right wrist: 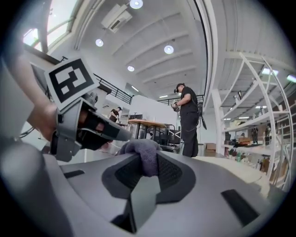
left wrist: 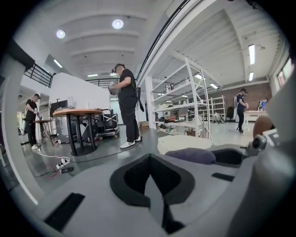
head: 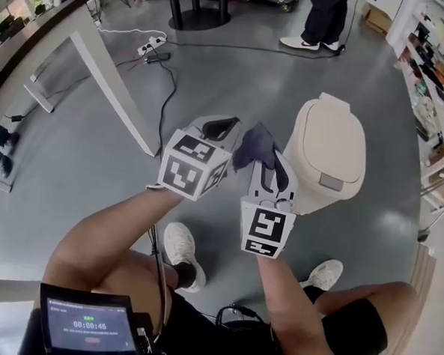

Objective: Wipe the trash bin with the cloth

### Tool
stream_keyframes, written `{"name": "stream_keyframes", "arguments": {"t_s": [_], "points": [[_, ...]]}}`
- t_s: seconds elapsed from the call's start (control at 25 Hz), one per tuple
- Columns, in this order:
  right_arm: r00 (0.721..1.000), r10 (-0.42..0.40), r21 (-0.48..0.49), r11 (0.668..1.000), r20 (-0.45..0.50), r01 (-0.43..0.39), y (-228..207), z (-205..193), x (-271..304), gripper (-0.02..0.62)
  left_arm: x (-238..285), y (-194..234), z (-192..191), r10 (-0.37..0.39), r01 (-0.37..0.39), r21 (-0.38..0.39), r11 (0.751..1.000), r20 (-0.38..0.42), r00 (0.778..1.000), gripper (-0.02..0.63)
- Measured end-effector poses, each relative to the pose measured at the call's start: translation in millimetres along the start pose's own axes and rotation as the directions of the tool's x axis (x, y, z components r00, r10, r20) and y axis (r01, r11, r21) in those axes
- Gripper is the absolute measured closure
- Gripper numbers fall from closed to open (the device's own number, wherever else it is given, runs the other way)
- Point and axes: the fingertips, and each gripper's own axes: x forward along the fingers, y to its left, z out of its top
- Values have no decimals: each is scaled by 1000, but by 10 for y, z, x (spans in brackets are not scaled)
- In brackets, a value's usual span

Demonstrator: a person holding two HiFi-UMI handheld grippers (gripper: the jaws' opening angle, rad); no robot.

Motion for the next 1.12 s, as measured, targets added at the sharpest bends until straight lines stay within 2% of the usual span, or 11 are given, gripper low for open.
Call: {"name": "stream_keyframes", "arguments": {"t_s": [0.2, 0.36, 0.48, 0.56, 0.6, 0.64, 0.76, 0.84, 0.96, 1.04, 1.12], "points": [[1000, 7, -95, 995, 20, -5, -482, 280, -379, 529, -172, -300, 419, 27, -27, -12, 1000, 81, 996, 609], [998, 53, -145, 988, 36, -47, -997, 728, -714, 529, -239, -730, 822, 59, -53, -51, 997, 128, 990, 609], [995, 87, -174, 982, 42, -78, -1362, 1071, -912, 529, -287, -975, 1048, 103, -69, -187, 980, 179, 978, 609], [995, 84, -172, 982, 53, -73, -1552, 1279, -994, 529, -294, -1020, 1166, 96, -33, -281, 959, 214, 972, 609], [995, 72, -160, 985, 62, -61, -1671, 1376, -1045, 529, -288, -1042, 1248, 83, -11, -297, 955, 230, 970, 609], [996, 56, -148, 988, 75, -44, -1802, 1468, -1112, 529, -286, -1078, 1327, 70, 2, -284, 959, 241, 968, 609], [995, 15, -143, 990, 102, -1, -2119, 1658, -1304, 529, -332, -1238, 1481, 48, -3, -176, 984, 247, 968, 609], [995, -14, -109, 994, 102, 26, -2267, 1667, -1356, 529, -392, -1316, 1527, 43, -6, -149, 989, 250, 967, 609], [994, -57, -20, 998, 97, 59, -2487, 1532, -1436, 529, -498, -1410, 1446, 34, 17, -211, 977, 238, 971, 609], [994, -65, -9, 998, 92, 66, -2596, 1492, -1448, 529, -540, -1404, 1419, 41, 27, -266, 964, 245, 969, 609], [994, -70, -3, 998, 81, 71, -2631, 1461, -1455, 529, -528, -1360, 1408, 55, 13, -274, 962, 242, 969, 609]]}}
